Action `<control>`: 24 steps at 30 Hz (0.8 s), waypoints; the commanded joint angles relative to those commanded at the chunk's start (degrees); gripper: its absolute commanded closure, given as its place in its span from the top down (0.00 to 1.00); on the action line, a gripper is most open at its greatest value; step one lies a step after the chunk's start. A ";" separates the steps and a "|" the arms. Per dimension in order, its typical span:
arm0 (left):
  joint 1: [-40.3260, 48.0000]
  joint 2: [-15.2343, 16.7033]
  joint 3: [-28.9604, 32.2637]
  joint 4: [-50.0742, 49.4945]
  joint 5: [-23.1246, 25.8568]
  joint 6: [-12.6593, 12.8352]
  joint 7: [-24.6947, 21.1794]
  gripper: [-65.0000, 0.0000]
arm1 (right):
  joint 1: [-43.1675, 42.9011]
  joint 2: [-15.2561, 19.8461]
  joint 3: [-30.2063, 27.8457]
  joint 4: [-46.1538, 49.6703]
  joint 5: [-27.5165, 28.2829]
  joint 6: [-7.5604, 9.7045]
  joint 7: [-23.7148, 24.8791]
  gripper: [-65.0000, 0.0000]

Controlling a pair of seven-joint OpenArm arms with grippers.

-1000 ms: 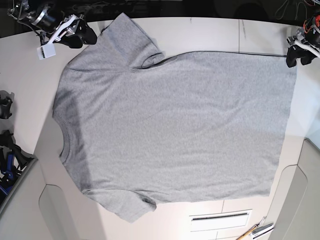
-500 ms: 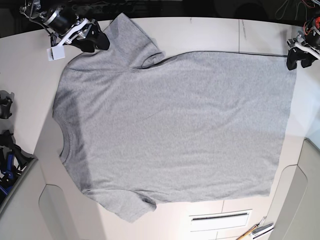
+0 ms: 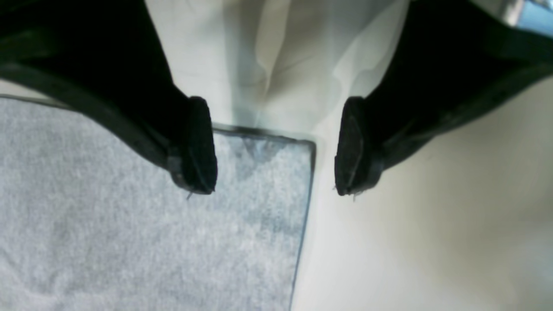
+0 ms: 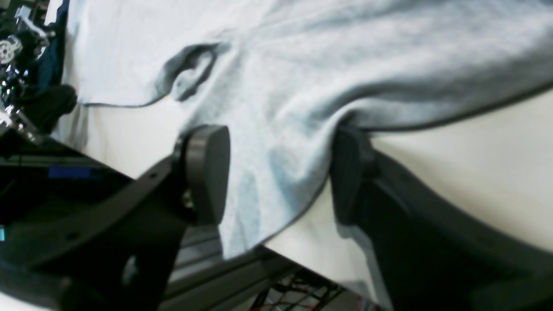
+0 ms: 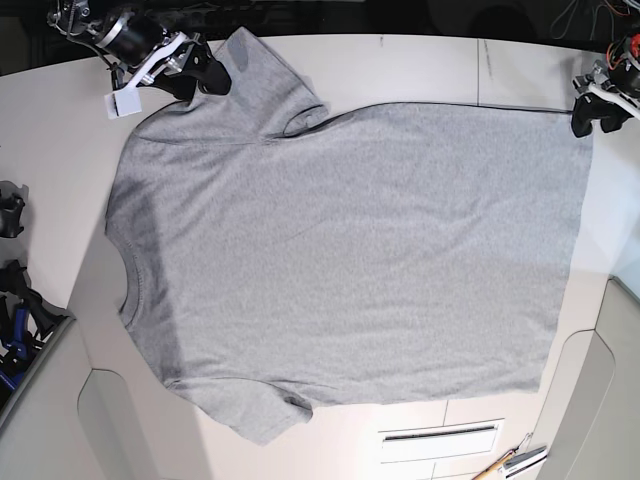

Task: Fold the T-shirt properly
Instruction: 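Grasp the grey T-shirt's shoulder edge with both grippers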

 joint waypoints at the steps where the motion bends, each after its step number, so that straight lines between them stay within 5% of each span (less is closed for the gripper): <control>1: 0.02 -0.02 0.00 0.00 0.00 0.00 0.02 0.70 | 0.00 0.00 -0.63 0.00 -0.02 0.00 0.00 0.55; 4: 0.00 -0.02 0.90 0.00 0.00 -0.02 0.02 0.69 | 0.02 -0.02 -2.01 0.00 -0.98 0.00 0.22 0.43; 8: -0.02 -0.04 5.05 0.00 0.63 0.02 -0.31 0.29 | 0.70 -0.02 -2.27 0.00 -4.50 0.02 1.07 0.11; 13: -0.04 -0.04 6.43 0.00 3.13 0.02 -3.85 0.02 | 0.98 -0.02 -2.25 0.00 -6.05 0.02 2.16 0.00; 18: -0.02 -0.04 5.84 0.13 4.09 -1.09 -3.93 0.00 | 0.94 -0.02 -1.88 0.33 -5.35 1.57 1.20 0.00; 22: 0.35 -0.02 1.99 0.13 2.34 -5.88 -3.85 0.00 | 0.94 -1.62 2.86 3.65 1.25 1.57 -8.76 0.00; 24: 0.59 -0.04 -0.07 0.13 0.04 -6.72 -2.80 0.00 | 0.11 -1.75 5.90 5.77 4.94 1.95 -10.10 0.00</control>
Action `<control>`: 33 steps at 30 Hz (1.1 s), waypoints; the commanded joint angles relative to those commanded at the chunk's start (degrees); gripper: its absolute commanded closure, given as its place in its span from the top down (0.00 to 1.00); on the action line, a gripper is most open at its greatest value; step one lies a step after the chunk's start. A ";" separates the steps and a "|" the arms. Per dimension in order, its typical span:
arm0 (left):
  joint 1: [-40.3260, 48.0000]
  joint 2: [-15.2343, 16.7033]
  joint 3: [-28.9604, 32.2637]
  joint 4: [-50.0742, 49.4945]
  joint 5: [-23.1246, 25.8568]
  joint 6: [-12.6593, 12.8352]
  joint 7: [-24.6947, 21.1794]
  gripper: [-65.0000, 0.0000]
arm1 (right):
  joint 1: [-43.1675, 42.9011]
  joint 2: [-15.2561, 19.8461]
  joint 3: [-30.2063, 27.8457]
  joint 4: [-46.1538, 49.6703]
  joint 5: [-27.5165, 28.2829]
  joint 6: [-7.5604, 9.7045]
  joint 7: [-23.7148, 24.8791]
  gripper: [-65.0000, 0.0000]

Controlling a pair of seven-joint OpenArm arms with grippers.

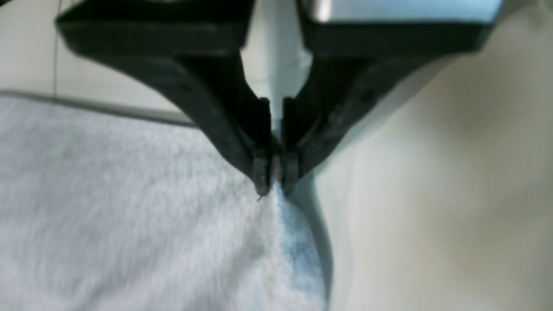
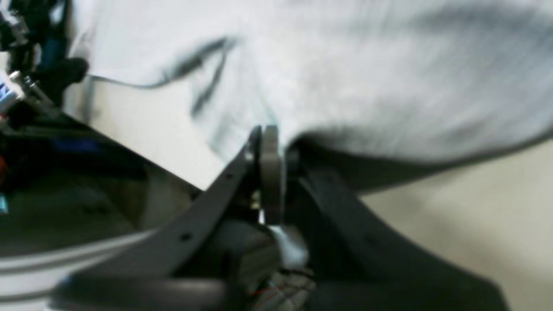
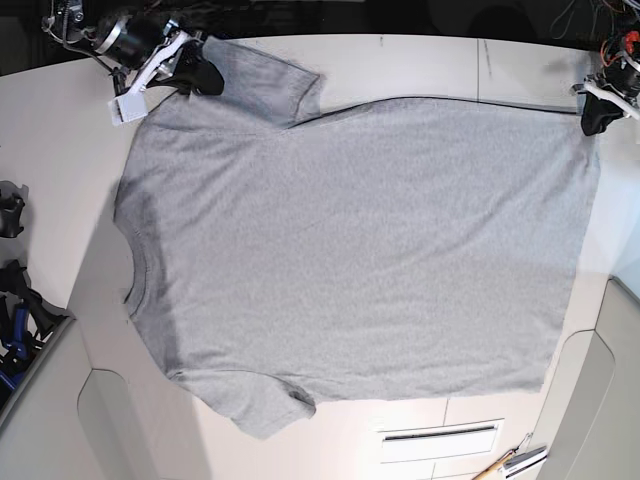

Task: Fold the T-shirt properly
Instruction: 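Grasp the grey T-shirt's shoulder edge with both grippers, then lift the shoulder edge and fold it over toward the hem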

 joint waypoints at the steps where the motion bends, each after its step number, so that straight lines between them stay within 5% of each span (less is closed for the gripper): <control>1: 0.02 0.00 -0.55 0.00 -1.14 0.00 0.57 0.00 | -0.28 0.00 1.42 0.96 1.42 0.68 0.00 0.00; 8: -2.36 0.00 -0.81 0.11 -6.08 0.00 1.14 0.00 | 4.76 -0.02 5.18 5.40 3.15 1.07 -0.24 0.00; 15: -10.93 0.02 -0.37 0.09 -3.04 0.00 1.36 0.00 | 15.19 -0.02 5.07 2.86 -5.22 0.35 0.63 0.00; 22: -19.76 0.00 5.77 -0.13 6.19 5.96 -0.98 0.00 | 26.73 0.00 4.90 -10.43 -8.37 0.44 2.01 0.00; 26: -23.76 0.02 10.29 -1.16 13.68 12.14 -3.78 0.00 | 33.24 0.00 4.90 -17.68 -8.57 0.48 1.97 0.00; 33: -31.82 0.04 13.16 -12.00 15.43 12.54 -5.42 0.00 | 39.60 0.00 0.83 -25.09 -12.68 0.42 2.03 0.00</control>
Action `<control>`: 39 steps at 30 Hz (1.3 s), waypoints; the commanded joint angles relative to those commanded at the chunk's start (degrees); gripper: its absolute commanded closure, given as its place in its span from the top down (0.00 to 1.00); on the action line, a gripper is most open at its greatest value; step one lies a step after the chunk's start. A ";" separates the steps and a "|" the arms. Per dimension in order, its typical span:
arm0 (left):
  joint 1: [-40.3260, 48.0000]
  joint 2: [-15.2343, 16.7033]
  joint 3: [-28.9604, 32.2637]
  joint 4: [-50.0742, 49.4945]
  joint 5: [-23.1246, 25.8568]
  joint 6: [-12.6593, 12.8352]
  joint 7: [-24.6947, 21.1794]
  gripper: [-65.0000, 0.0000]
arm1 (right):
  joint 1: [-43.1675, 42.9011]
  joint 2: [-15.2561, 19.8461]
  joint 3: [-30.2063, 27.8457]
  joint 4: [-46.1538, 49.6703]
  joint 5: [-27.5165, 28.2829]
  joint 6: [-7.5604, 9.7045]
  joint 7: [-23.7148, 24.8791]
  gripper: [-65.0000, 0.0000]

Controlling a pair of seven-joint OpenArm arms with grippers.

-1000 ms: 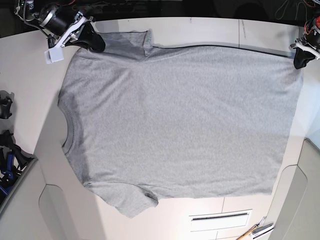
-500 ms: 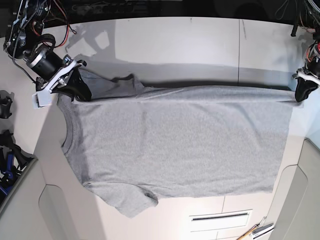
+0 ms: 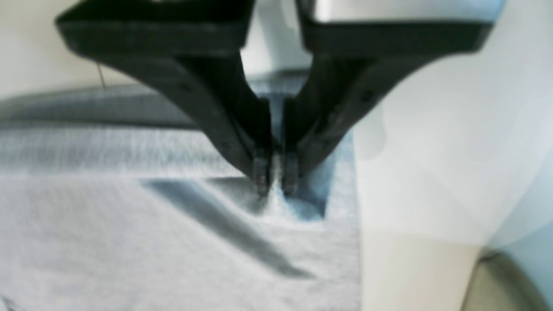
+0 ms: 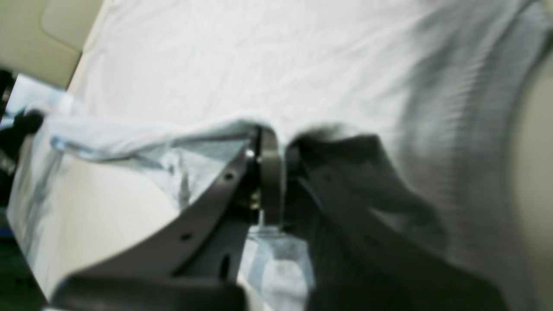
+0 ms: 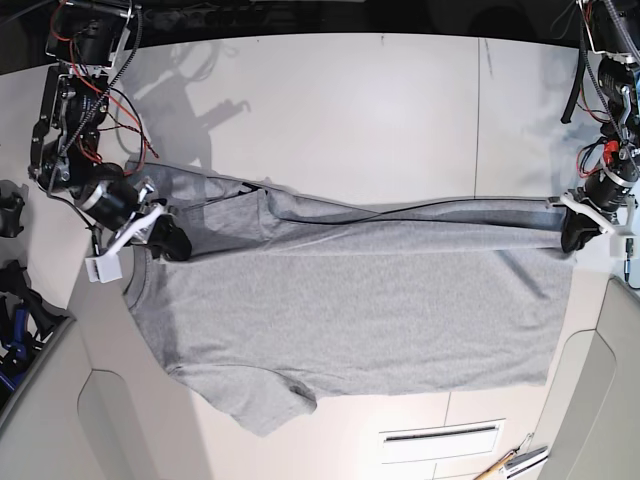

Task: Fold the T-shirt properly
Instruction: 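Lift the shoulder edge and fold it over toward the hem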

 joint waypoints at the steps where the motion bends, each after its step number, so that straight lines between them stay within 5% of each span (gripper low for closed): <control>1: -0.61 0.02 0.00 -1.51 0.00 0.00 -0.02 0.00 | 0.26 0.00 -0.96 -0.66 -0.24 0.00 0.13 0.00; 3: -1.18 0.20 0.00 -3.85 0.00 -0.17 -0.04 0.06 | 0.24 -0.02 -2.62 -1.57 -1.01 0.00 1.79 0.30; 5: -1.14 0.61 -0.02 -4.52 0.07 -0.24 0.39 0.25 | 0.13 -0.02 -3.39 -1.84 -2.62 0.00 2.71 0.54; 7: -1.22 0.57 -0.02 -4.46 0.07 -0.24 2.95 0.37 | 0.13 0.00 -3.13 -1.46 -2.71 -0.02 1.51 0.56; 9: -1.31 0.59 -0.72 -3.96 0.68 -0.50 3.87 0.38 | 0.07 0.00 -2.03 -0.52 -1.86 -0.02 0.07 0.56; 14: -1.03 0.59 -6.51 -3.26 -2.73 -6.23 7.82 0.38 | -3.74 0.04 5.35 5.55 -0.59 0.02 -3.06 0.56; 19: -0.96 0.59 -10.84 -3.26 -9.01 -6.23 10.21 0.61 | -6.88 1.57 9.27 7.41 0.31 0.00 -3.08 0.56; 27: -0.66 2.56 -10.80 -3.56 -7.76 -6.21 11.58 0.64 | -13.55 1.90 9.44 6.34 -0.20 -0.70 0.48 0.56; 33: -0.70 4.42 -9.33 -7.43 -4.59 -6.14 8.50 0.67 | -13.81 1.90 9.38 4.28 -0.20 -0.70 1.95 0.56; 39: -0.85 4.74 -9.33 -9.40 -4.26 -6.19 6.45 0.67 | -12.09 1.84 8.94 -2.45 -0.15 -0.63 3.43 0.68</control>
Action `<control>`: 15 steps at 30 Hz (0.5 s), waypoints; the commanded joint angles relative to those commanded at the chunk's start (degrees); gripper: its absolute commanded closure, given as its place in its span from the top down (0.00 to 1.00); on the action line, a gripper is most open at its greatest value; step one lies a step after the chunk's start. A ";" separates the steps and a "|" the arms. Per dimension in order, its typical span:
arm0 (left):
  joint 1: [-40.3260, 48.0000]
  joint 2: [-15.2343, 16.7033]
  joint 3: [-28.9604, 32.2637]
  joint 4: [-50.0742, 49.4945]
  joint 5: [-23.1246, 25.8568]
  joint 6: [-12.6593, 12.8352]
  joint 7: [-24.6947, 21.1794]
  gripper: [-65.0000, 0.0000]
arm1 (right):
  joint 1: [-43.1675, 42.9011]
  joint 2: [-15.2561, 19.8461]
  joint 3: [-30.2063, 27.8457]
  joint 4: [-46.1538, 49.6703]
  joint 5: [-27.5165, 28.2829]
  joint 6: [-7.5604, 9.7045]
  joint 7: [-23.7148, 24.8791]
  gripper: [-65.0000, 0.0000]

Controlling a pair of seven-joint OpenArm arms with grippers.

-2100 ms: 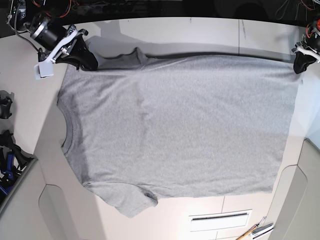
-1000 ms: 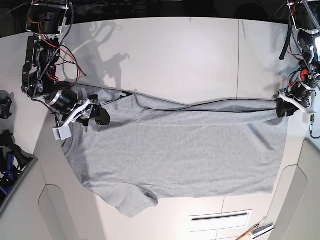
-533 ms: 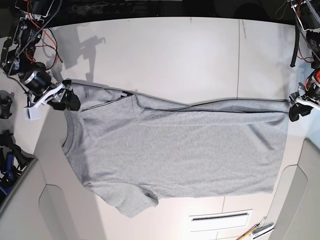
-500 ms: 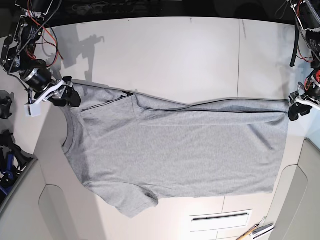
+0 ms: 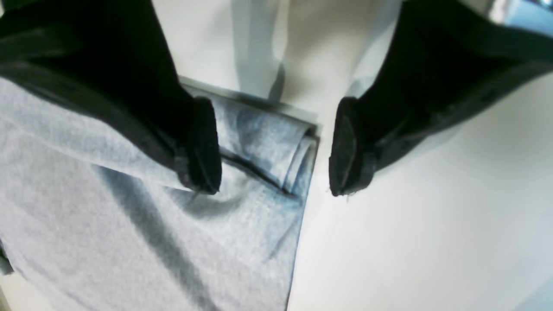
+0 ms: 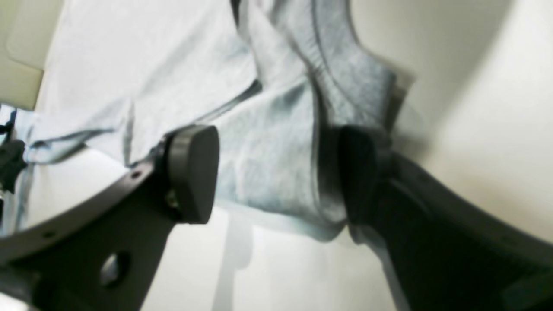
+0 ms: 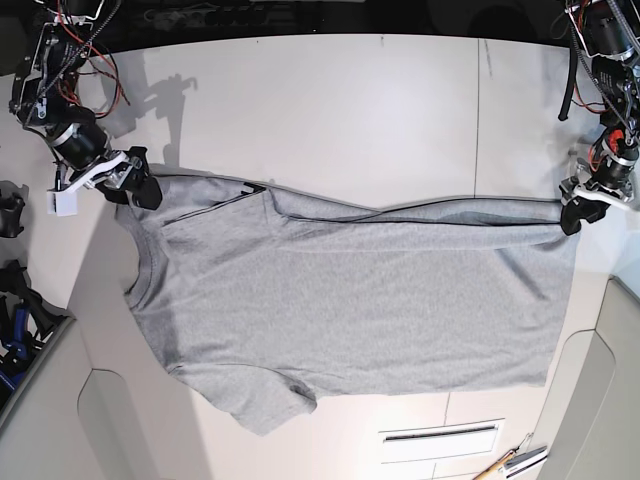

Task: Fold the T-shirt properly
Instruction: 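Lift the shoulder edge and fold it over toward the hem, then lay the folded edge down and open both grippers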

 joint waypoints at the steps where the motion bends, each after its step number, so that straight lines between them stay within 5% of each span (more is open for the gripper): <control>1: 0.02 0.11 0.00 0.00 0.00 0.00 0.04 0.66 | 0.24 -0.11 0.00 -0.57 0.00 0.00 0.35 0.68; 5: 0.00 0.85 0.00 0.00 -0.02 0.00 0.00 0.62 | 1.77 -1.25 -0.13 -1.18 0.20 0.00 0.37 0.68; 10: -0.02 1.07 0.00 0.00 -0.02 -0.04 -0.02 0.00 | 2.05 -1.55 -1.73 -1.18 0.39 0.00 0.37 0.67; 12: 0.00 0.92 0.00 0.02 -0.02 -0.04 -0.02 0.00 | 2.08 -1.53 -1.73 -1.16 0.42 0.00 0.39 0.51; 15: 0.02 0.48 0.00 0.35 -0.02 -0.42 0.02 0.00 | 2.05 -1.51 -1.70 -1.07 0.44 0.13 0.33 0.02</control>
